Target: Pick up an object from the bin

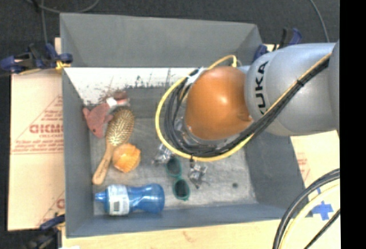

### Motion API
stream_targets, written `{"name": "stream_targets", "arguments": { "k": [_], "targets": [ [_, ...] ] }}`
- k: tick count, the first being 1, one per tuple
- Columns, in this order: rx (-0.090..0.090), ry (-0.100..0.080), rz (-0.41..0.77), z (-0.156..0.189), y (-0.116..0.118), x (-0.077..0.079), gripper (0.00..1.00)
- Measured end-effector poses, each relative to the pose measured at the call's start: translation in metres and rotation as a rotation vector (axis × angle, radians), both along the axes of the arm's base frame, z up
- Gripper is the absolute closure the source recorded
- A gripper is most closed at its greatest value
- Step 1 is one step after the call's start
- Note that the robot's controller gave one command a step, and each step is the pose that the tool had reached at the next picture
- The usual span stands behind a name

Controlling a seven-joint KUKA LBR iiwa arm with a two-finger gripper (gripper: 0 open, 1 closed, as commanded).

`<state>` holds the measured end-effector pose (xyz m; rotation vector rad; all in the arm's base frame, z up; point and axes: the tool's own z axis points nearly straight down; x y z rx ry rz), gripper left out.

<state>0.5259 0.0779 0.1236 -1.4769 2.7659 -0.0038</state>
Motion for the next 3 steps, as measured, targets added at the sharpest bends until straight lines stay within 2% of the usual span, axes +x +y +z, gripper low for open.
{"name": "stream_targets", "arguments": {
  "k": [1, 2, 3],
  "targets": [
    [0.003, 0.0, 0.48, -0.051, 0.014, 0.025, 1.0],
    [0.003, 0.0, 0.479, -0.051, 0.014, 0.025, 1.0],
    [0.0, 0.01, 0.464, -0.001, 0.011, 0.02, 1.0]
  ]
}}
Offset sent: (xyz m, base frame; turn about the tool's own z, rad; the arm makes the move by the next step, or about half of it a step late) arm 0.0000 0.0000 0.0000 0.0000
